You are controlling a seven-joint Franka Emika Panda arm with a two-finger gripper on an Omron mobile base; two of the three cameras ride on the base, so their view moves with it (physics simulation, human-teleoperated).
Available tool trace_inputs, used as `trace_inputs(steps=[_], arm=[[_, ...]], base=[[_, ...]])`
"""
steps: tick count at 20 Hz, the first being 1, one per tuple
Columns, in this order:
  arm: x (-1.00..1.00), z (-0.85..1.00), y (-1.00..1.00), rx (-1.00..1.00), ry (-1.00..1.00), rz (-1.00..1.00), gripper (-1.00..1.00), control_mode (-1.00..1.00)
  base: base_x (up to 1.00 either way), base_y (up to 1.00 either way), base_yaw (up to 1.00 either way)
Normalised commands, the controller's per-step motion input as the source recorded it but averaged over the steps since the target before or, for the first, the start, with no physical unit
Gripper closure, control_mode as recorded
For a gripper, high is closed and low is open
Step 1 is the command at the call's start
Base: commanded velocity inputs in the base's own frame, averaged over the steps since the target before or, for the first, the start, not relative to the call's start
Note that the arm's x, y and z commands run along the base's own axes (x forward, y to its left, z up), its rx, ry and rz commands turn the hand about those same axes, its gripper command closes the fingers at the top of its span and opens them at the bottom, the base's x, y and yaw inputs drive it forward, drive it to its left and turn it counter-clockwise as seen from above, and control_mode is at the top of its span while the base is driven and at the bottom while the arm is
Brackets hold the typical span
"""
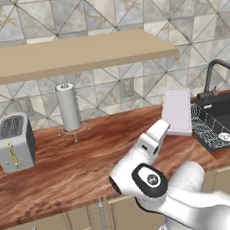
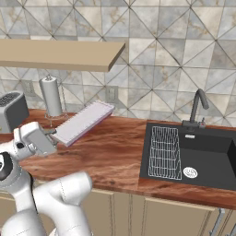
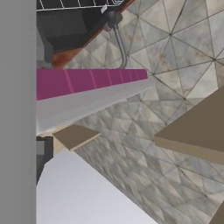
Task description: The ice cube tray has been filled with water. Take the tray and place it in the freezer to make ice. Close the freezer door after placing the tray.
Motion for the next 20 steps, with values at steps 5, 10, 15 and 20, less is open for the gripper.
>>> trace_inputs(steps=[5, 10, 15, 20], arm=[[-0.02, 0.02, -0.49, 0.01, 0.00, 0.00, 1.00, -1.00], [-0.03, 0.00, -0.65, 0.05, 0.00, 0.00, 1.00, -1.00], [-0.05, 0.00, -0.60, 0.07, 0.00, 0.00, 1.00, -1.00], [-0.10, 0.01, -0.42, 0.04, 0.00, 0.00, 1.00, -1.00]], base=[[0.00, 0.00, 0.00], [0.00, 0.00, 0.00], [0.00, 0.00, 0.00], [0.00, 0.00, 0.00]])
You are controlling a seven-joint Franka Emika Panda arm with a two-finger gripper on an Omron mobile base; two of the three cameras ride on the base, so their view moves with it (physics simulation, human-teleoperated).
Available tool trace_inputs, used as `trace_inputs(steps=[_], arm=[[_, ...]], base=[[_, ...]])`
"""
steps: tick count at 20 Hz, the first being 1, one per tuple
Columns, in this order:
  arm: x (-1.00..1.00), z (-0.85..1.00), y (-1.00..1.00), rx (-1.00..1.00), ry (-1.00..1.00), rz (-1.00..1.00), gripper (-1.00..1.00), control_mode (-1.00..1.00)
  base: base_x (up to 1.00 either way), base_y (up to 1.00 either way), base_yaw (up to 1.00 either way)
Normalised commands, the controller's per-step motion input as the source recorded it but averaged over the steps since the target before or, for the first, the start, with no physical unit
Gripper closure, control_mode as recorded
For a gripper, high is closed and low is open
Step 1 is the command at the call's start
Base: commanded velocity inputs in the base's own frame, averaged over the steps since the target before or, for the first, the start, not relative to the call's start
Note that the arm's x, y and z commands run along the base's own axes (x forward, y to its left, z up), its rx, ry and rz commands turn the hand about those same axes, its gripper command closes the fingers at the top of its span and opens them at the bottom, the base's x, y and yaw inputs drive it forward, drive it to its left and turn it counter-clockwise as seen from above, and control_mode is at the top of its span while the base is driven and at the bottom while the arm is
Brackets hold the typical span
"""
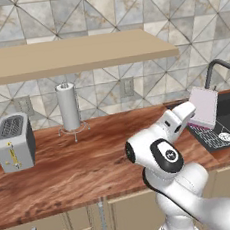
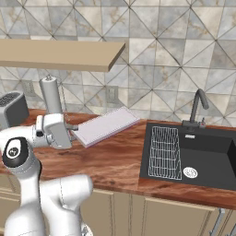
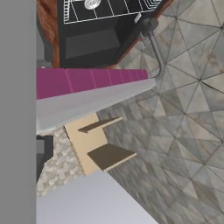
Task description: The ice cube tray has been filled with water. Take the tray and place it in the freezer to make ice. Close the freezer door after placing the tray.
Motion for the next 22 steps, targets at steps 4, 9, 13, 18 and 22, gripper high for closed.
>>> trace_inputs(steps=[4, 9, 13, 18, 22], arm=[[-0.03, 0.00, -0.23, 0.00, 0.00, 0.02, 1.00, -1.00], [0.00, 0.00, -0.03, 0.00, 0.01, 0.00, 1.00, -1.00], [0.00, 0.00, 0.00, 0.00, 0.09, 0.00, 1.00, -1.00], [0.01, 0.00, 0.00, 0.00, 0.11, 0.00, 1.00, -1.00], [0.00, 0.00, 0.00, 0.00, 0.00, 0.00, 1.00, 1.00]], base=[[0.00, 0.00, 0.00], [0.00, 0.00, 0.00], [0.00, 0.00, 0.00], [0.00, 0.00, 0.00], [0.03, 0.06, 0.00]])
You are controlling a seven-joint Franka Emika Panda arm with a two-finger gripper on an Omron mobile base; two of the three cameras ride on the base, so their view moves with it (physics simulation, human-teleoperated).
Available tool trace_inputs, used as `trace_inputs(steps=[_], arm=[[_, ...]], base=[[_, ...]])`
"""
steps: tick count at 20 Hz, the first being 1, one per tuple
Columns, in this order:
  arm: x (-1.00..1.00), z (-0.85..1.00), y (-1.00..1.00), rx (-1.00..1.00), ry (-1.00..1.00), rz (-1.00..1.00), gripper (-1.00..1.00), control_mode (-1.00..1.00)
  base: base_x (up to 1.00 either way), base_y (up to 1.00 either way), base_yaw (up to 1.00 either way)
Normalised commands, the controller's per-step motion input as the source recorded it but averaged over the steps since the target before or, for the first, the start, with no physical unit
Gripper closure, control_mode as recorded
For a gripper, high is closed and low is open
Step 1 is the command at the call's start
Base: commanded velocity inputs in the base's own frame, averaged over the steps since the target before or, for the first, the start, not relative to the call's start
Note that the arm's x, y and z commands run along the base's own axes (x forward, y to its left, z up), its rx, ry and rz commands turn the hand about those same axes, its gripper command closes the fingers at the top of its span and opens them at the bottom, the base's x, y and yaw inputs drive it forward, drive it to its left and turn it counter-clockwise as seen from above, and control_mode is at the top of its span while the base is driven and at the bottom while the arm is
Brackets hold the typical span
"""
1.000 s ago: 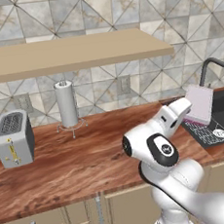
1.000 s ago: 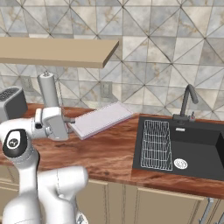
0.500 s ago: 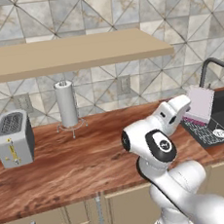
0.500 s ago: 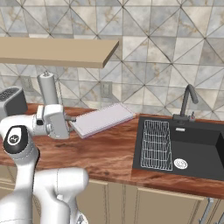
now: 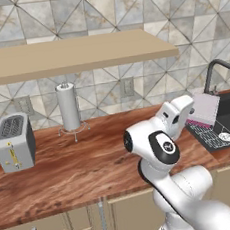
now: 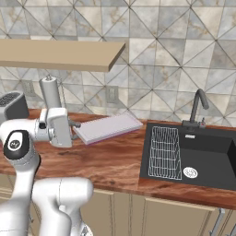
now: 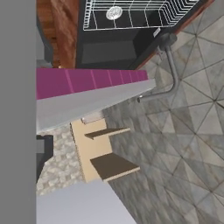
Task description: The ice cube tray has been filled with water. Take the tray and place it in the freezer to make ice. Close the freezer door after placing the tray.
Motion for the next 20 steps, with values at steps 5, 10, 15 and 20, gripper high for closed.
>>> trace_inputs(steps=[5, 10, 15, 20], arm=[[0.00, 0.00, 0.00, 0.00, 0.00, 0.00, 1.00, 1.00], [0.00, 0.00, 0.00, 0.00, 0.00, 0.00, 1.00, 1.00], [0.00, 0.00, 0.00, 0.00, 0.00, 0.00, 1.00, 1.00], [0.00, 0.00, 0.00, 0.00, 0.00, 0.00, 1.00, 1.00]], base=[[0.01, 0.02, 0.00], [-0.08, 0.00, 0.00], [-0.64, 0.03, 0.00], [-0.98, 0.09, 0.01]])
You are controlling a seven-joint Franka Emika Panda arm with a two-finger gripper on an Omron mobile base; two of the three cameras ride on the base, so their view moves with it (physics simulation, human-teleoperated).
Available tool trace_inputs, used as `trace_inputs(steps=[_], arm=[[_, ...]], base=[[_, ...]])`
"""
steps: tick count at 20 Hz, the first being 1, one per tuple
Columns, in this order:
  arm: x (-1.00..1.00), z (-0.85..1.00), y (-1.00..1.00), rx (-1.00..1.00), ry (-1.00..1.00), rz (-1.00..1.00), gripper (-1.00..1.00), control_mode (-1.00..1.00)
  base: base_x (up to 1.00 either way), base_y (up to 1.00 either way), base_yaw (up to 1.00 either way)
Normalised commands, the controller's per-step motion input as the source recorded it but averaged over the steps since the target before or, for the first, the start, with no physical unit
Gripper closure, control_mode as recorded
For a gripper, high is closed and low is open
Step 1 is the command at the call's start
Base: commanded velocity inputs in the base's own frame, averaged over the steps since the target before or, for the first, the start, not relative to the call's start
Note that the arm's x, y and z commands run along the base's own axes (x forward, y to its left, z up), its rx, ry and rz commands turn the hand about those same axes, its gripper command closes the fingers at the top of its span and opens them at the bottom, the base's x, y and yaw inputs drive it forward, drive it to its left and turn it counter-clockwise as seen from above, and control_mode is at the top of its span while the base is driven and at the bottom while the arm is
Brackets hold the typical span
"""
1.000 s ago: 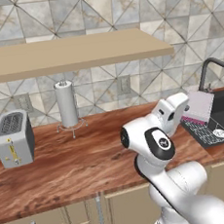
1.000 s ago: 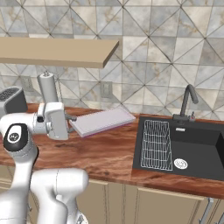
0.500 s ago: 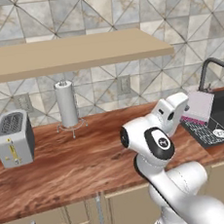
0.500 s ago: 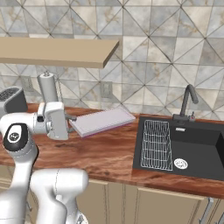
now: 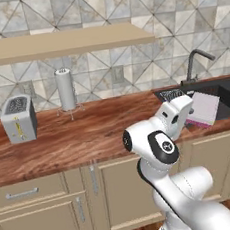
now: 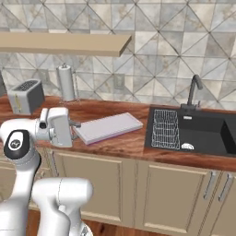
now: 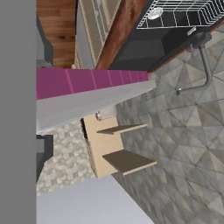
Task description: The ice cube tray has been filled with water. Take the tray and place it in the freezer to make ice. Close the freezer door after placing the tray.
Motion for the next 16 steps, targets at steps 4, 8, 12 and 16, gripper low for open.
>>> trace_inputs(steps=[4, 8, 12, 16], arm=[[0.00, 0.00, 0.00, 0.00, 0.00, 0.00, 1.00, 1.00], [0.00, 0.00, 0.00, 0.00, 0.00, 0.00, 1.00, 1.00], [0.00, 0.00, 0.00, 0.00, 0.00, 0.00, 1.00, 1.00], [0.00, 0.00, 0.00, 0.00, 0.00, 0.00, 1.00, 1.00]], base=[[-0.89, 0.15, 0.06], [-0.66, 0.14, 0.15], [-0.54, 0.06, 0.21], [-0.33, 0.02, 0.16]])
